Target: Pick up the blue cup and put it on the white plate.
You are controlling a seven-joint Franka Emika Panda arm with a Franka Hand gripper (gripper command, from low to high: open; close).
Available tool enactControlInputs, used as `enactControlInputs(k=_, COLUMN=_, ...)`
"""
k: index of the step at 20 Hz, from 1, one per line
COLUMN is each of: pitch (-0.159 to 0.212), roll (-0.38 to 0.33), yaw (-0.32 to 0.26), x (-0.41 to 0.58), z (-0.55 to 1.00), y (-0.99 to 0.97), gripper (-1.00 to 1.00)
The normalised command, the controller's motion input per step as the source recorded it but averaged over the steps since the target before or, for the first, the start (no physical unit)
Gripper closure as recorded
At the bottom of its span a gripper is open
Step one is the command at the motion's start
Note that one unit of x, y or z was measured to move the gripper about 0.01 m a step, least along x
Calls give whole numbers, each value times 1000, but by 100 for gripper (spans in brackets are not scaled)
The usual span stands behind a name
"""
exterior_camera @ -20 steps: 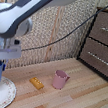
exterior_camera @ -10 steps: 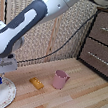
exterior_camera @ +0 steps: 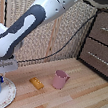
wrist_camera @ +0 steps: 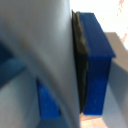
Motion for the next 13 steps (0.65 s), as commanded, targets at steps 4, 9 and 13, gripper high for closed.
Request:
enactControlInputs(k=4, pitch=-54, roll=-15, yaw=1, x=21, z=532, y=-181, gripper=-100)
enactControlInputs(k=9, pitch=-55, roll=-5, yaw=37, x=35, z=940, y=-211, gripper=-100)
enactControlInputs(k=13, pitch=-58, roll=-1, yaw=40, x=239, z=877, y=-81, gripper=-100)
